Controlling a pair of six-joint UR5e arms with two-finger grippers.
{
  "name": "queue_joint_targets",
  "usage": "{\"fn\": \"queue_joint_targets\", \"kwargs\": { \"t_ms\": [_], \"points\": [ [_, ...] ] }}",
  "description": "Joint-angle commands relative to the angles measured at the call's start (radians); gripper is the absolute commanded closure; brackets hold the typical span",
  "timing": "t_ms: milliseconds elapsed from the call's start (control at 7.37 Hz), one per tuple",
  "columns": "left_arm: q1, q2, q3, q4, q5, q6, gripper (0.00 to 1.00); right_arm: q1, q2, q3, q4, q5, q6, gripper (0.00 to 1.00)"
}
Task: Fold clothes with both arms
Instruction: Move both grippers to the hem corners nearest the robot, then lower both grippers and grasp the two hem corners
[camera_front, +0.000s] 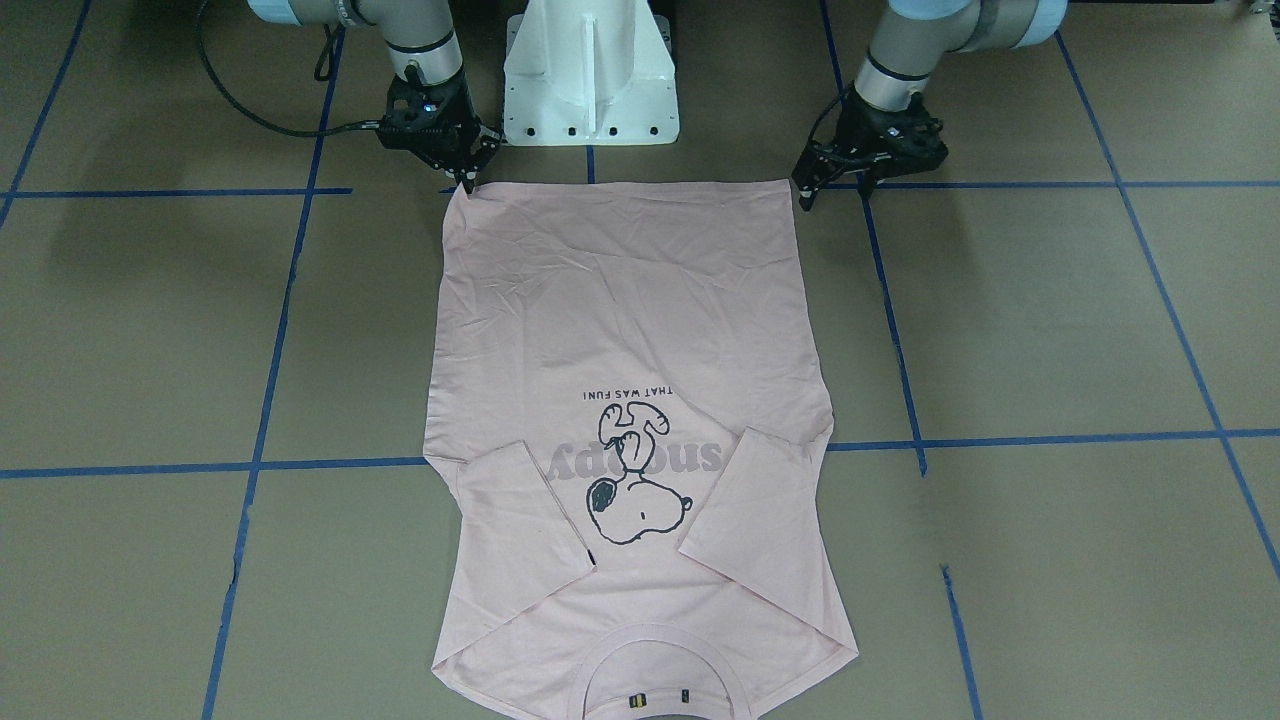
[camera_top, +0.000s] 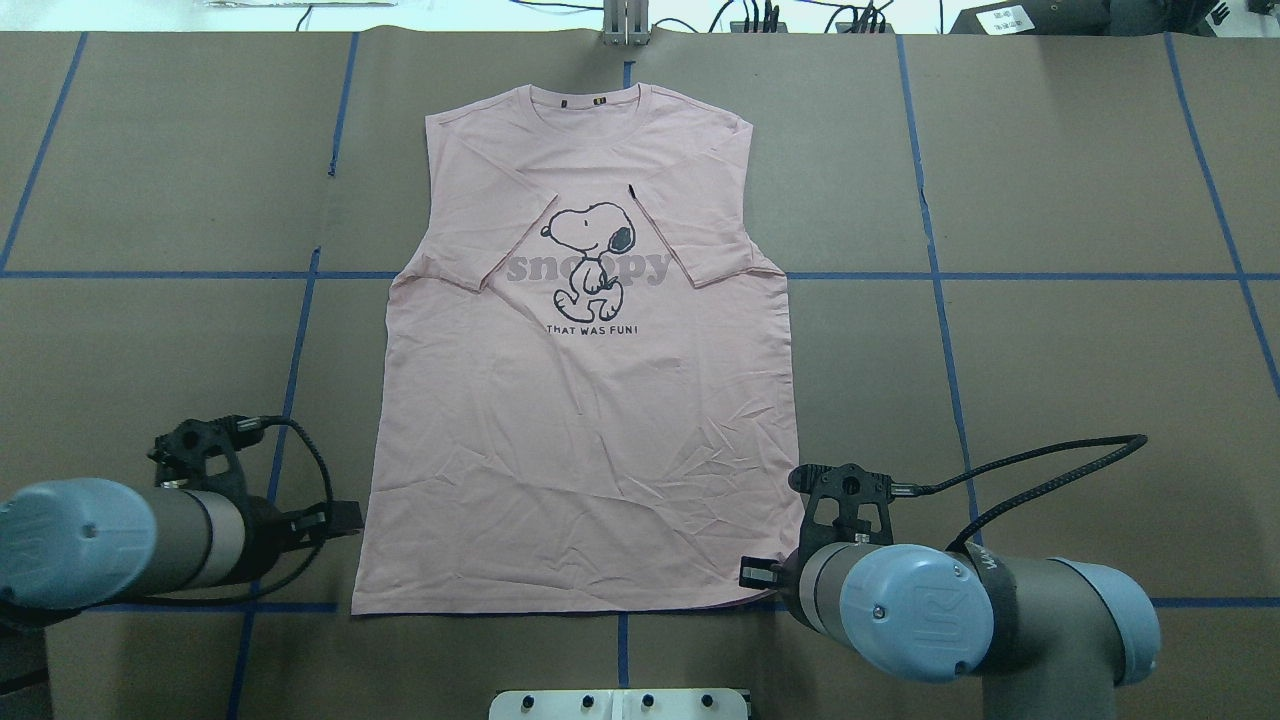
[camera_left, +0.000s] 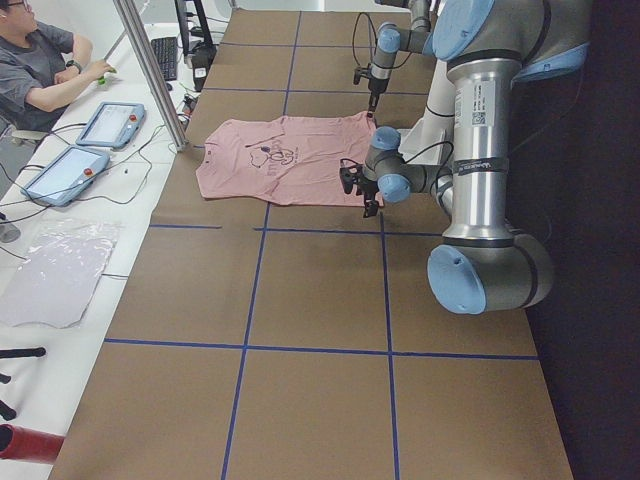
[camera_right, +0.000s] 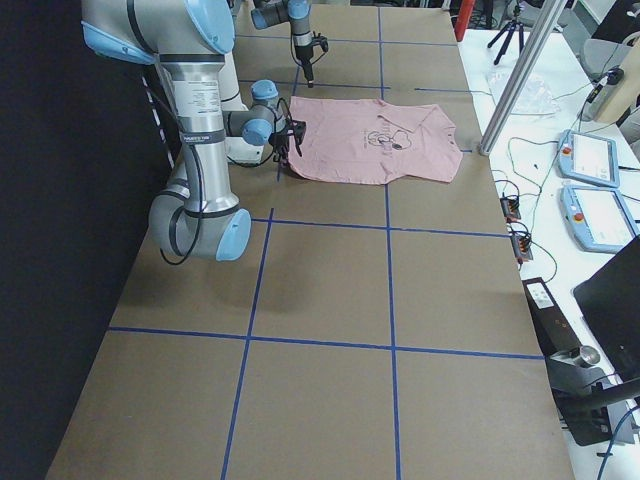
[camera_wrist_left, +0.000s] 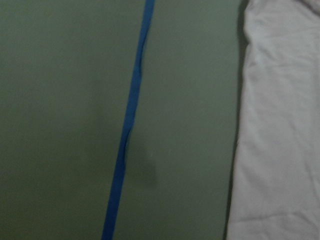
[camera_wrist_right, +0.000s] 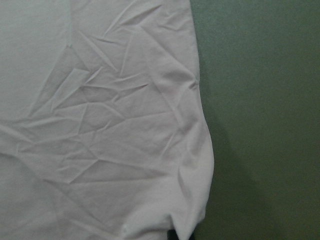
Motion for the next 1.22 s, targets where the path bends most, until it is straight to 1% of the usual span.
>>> {"fn": "queue_joint_targets", "kwargs": {
  "t_ms": [0,407,678,1085],
  "points": [
    [0.05,-0.123,0.003,0.152,0.027,-0.06,0.01,0.004,0.0,0.0,0.0,0.001,-0.001,1.0],
    [0.079,-0.114,0.017,0.151,0.053,-0.065,0.01,0.004,-0.002,-0.001,0.0,0.001,-0.001,1.0],
    [0.106,-0.114,0.044,0.151,0.053,-0.092,0.02,0.004,-0.002,0.0,0.0,0.001,-0.001,1.0],
    [0.111,-0.112,0.063,0.148,0.053,-0.092,0.04,0.004,0.0,0.0,0.0,0.001,-0.001,1.0]
  ]
}}
